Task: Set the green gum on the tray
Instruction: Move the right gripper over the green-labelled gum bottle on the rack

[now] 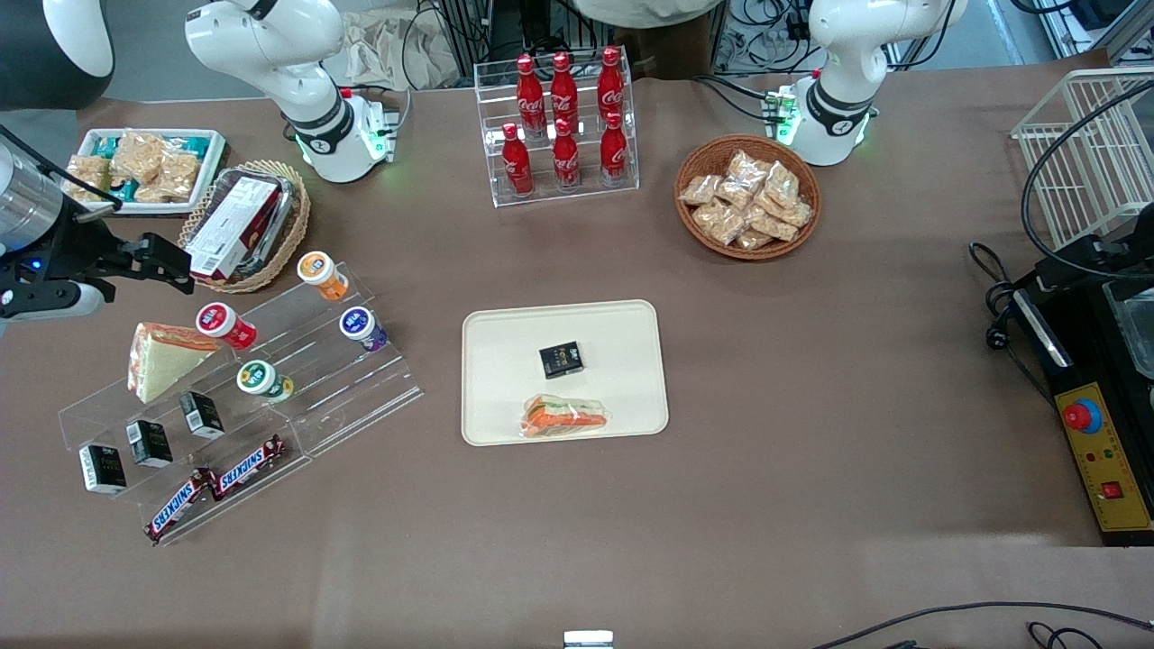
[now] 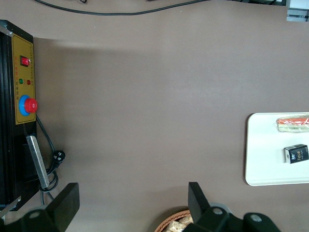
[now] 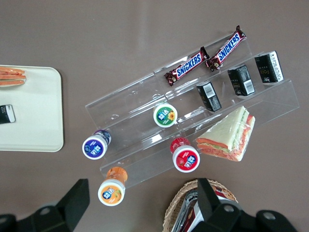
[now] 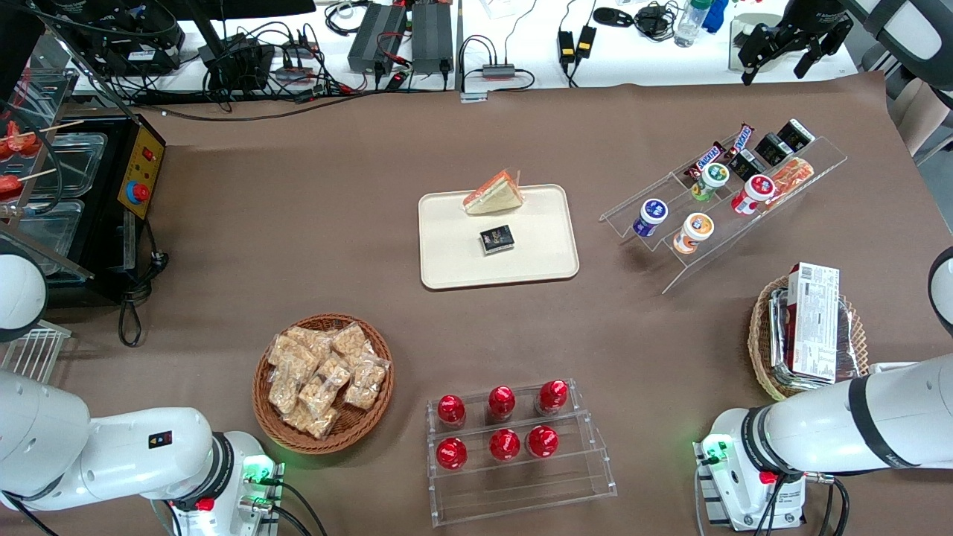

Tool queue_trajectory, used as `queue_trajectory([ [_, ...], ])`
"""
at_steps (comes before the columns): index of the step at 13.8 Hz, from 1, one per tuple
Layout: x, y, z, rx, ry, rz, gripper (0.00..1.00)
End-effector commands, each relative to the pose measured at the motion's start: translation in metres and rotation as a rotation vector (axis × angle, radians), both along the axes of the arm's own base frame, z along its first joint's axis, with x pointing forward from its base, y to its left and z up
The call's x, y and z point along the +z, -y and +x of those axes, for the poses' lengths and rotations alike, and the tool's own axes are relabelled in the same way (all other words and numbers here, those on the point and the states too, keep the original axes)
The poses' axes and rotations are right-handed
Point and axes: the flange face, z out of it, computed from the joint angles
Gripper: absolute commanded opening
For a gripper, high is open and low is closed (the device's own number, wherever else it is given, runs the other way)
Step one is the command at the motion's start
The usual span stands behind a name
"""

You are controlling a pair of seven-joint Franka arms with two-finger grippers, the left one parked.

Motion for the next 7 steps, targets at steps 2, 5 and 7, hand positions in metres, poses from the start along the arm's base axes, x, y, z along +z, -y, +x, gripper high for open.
queue_trajectory([
  [2,0.005,0.000,0.002,0.011,0.008,-0.014,1.00],
  [5,0.002,0.003,0.005,0.010,0.006,-0.010,0.99],
  [7,-0.005,0.006,0.009,0.064,0.009,0.002,1.00],
])
